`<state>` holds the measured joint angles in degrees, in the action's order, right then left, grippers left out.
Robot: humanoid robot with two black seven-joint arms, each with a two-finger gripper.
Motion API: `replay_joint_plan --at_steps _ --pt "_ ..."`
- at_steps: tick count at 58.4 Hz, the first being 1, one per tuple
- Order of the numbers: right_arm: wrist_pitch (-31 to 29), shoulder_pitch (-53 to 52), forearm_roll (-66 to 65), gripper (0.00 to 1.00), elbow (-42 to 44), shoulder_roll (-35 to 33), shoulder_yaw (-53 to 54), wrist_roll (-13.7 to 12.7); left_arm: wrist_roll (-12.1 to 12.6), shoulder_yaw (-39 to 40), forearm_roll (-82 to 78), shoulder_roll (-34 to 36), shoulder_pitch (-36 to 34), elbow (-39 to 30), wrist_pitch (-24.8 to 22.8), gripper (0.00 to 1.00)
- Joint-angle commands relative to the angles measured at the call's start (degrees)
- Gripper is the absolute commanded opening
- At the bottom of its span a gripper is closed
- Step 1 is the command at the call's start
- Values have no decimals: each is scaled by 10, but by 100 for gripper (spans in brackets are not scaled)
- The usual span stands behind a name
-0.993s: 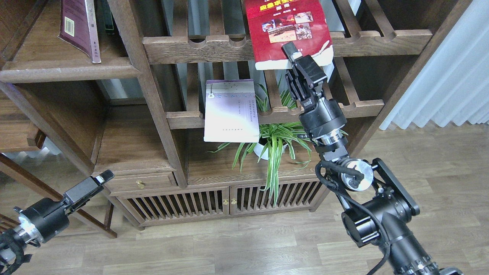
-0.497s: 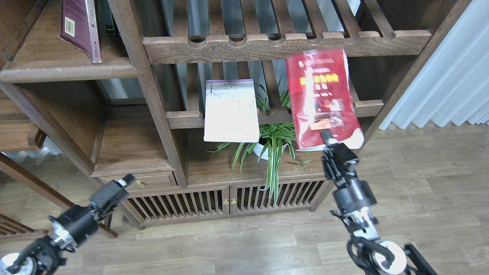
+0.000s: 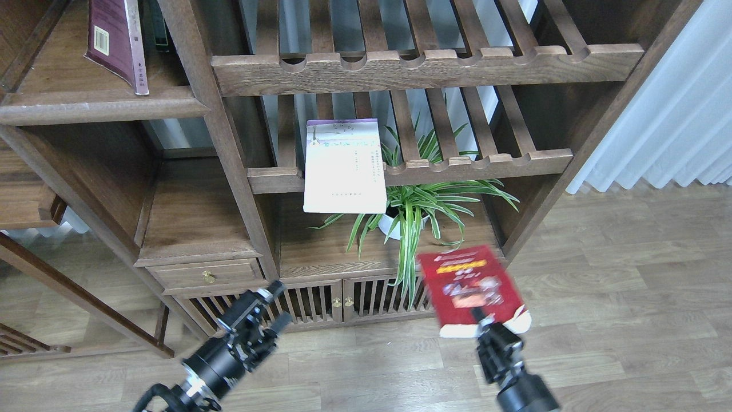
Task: Organize books on shelf
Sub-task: 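Grasp the red-and-white book with the left gripper from the right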
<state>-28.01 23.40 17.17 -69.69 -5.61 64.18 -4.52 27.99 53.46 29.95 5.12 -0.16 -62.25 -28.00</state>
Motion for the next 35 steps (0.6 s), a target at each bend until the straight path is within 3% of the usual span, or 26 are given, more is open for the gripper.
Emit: replay_joint_plan --at_steps 1,13,35 --pt "0 0 -3 5 10 14 -26 -6 -14 -56 39 25 2 -1 0 100" --pt "0 2 -3 5 10 40 -42 -29 -75 -110 50 47 6 -1 0 99" --pt "0 2 -4 4 11 41 -100 -33 -81 -152 49 55 9 27 0 99"
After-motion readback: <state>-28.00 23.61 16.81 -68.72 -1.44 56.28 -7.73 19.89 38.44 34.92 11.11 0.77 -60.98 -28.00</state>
